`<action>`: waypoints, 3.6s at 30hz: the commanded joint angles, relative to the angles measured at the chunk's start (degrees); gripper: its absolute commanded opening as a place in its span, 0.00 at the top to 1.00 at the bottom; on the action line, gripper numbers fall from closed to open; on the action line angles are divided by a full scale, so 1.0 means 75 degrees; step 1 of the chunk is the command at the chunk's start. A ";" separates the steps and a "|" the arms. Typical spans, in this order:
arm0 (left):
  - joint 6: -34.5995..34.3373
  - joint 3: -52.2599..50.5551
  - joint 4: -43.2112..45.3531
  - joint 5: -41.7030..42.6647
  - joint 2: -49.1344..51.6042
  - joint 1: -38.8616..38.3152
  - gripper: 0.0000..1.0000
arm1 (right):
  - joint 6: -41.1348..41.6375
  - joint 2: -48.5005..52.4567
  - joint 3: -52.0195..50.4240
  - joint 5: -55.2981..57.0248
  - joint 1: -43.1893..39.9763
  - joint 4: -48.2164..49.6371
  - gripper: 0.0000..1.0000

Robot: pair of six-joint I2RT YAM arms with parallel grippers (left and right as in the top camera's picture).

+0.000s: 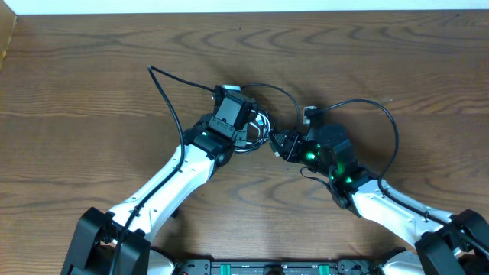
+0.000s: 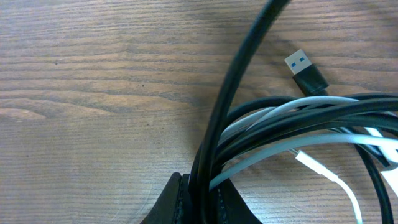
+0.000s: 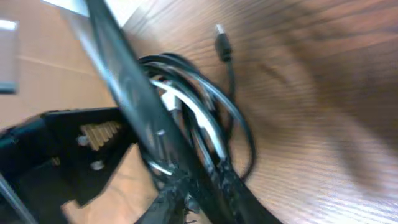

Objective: Untangle cables

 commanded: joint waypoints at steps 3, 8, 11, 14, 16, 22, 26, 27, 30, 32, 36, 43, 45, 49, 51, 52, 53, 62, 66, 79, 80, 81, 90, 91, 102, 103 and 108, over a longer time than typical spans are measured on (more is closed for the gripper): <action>0.0003 -0.0038 0.0023 0.0070 -0.0079 0.0017 0.92 | -0.0108 -0.0012 0.0044 -0.1416 -0.0064 0.0396 0.99; 0.0236 -0.0038 -0.0009 0.0070 -0.0079 0.0017 0.92 | -0.0347 -0.0012 0.0044 -0.2908 -0.0737 0.1408 0.99; 0.0420 -0.0038 -0.0006 0.0070 -0.0079 0.0017 0.92 | -0.0332 -0.0012 0.0044 -0.4080 -0.1367 0.2483 0.99; 0.0731 -0.0038 -0.0006 0.0064 -0.0079 0.0017 0.92 | -0.0079 -0.0012 0.0044 -0.5056 -0.2127 0.3311 0.99; 0.0968 -0.0038 0.0000 -0.0029 -0.0079 0.0023 0.92 | -0.0085 -0.0012 0.0044 -0.5566 -0.2672 0.3494 0.99; 0.1268 -0.0038 0.0000 -0.1859 -0.0079 0.0026 0.92 | -0.0466 -0.0012 0.0044 -0.6350 -0.4922 0.3386 0.99; 0.1614 -0.0038 0.0041 -0.3025 -0.0079 0.0026 0.92 | -0.0606 -0.0012 0.0044 -0.6321 -0.5794 0.3290 0.98; 0.1690 -0.0038 0.0079 -0.3299 -0.0079 0.0023 0.92 | -0.0609 -0.0012 0.0044 -0.6312 -0.5919 0.3249 0.98; 0.2081 -0.0038 0.0356 -0.3949 -0.0079 0.0023 0.92 | -0.0694 -0.0012 0.0044 -0.6289 -0.6199 0.2996 0.98; 0.2489 -0.0038 0.0603 -0.4118 -0.0079 0.0023 0.92 | -0.0970 -0.0012 0.0044 -0.6271 -0.6242 0.2739 0.98; 0.3287 -0.0038 0.1294 -0.4759 -0.0079 0.0023 0.92 | -0.1868 -0.0012 0.0044 -0.5607 -0.6245 0.1545 0.98; 0.3707 -0.0038 0.1993 -0.5082 -0.0082 0.0017 0.92 | -0.2515 -0.0012 0.0044 -0.5374 -0.6024 -0.0160 0.90; 0.3684 -0.0038 0.2072 -0.5082 -0.0082 -0.0009 0.92 | -0.2206 -0.0012 0.0044 -0.5968 -0.5633 -0.0181 0.84; 0.3687 -0.0038 0.2189 -0.5082 -0.0082 -0.0187 0.92 | -0.1970 -0.0012 0.0044 -0.6056 -0.4683 -0.0178 0.74; 0.3687 -0.0038 0.2218 -0.5082 -0.0082 -0.0315 0.92 | -0.1973 -0.0012 0.0044 -0.5689 -0.4118 -0.0184 0.71; 0.3684 -0.0038 0.2235 -0.5082 -0.0082 -0.0388 0.92 | -0.1973 -0.0009 0.0044 -0.5432 -0.3850 -0.0230 0.67; 0.3678 -0.0038 0.2238 -0.5080 -0.0082 -0.0449 0.92 | -0.1973 -0.0009 0.0044 -0.5088 -0.3585 -0.0306 0.64; 0.2279 -0.0038 0.2235 -0.5082 -0.0082 -0.1078 0.92 | 0.0102 -0.0009 0.0044 -0.2194 -0.1422 -0.0688 0.41; 0.1577 -0.0038 0.2226 -0.5080 -0.0082 -0.1317 0.92 | 0.0941 -0.0009 0.0044 -0.1110 -0.0833 -0.0685 0.37; 0.1341 -0.0038 0.2040 -0.5080 -0.0082 -0.2031 0.92 | 0.2591 -0.0009 0.0044 0.0297 -0.0458 -0.0568 0.43; 0.1218 -0.0038 0.1967 -0.5082 -0.0082 -0.2028 0.92 | 0.2693 -0.0009 0.0044 0.0344 -0.0458 -0.0568 0.44; 0.1134 -0.0038 0.1906 -0.5080 -0.0082 -0.2028 0.92 | 0.2713 -0.0009 0.0044 0.0376 -0.0458 -0.0568 0.48; 0.1017 -0.0038 0.1804 -0.5085 -0.0114 -0.2028 0.92 | 0.2538 -0.0009 0.0044 0.0641 -0.0466 -0.0801 0.99; 0.1017 -0.0038 0.1801 -0.5085 -0.0134 -0.2028 0.92 | 0.2390 -0.0009 0.0044 0.0731 -0.0472 -0.0886 0.99; 0.1105 -0.0038 0.1743 -0.6918 -0.1142 -0.1533 0.92 | -0.0017 -0.0076 0.0047 0.1396 -0.1944 -0.2008 0.99; 0.1105 -0.0038 0.1743 -0.6910 -0.1259 -0.1387 0.92 | -0.0146 -0.0131 0.0047 0.1396 -0.2247 -0.2212 0.99; 0.0720 -0.0038 0.1749 -0.6854 -0.1632 -0.0729 0.92 | -0.0950 -0.0653 0.0047 0.1274 -0.3561 -0.2949 0.99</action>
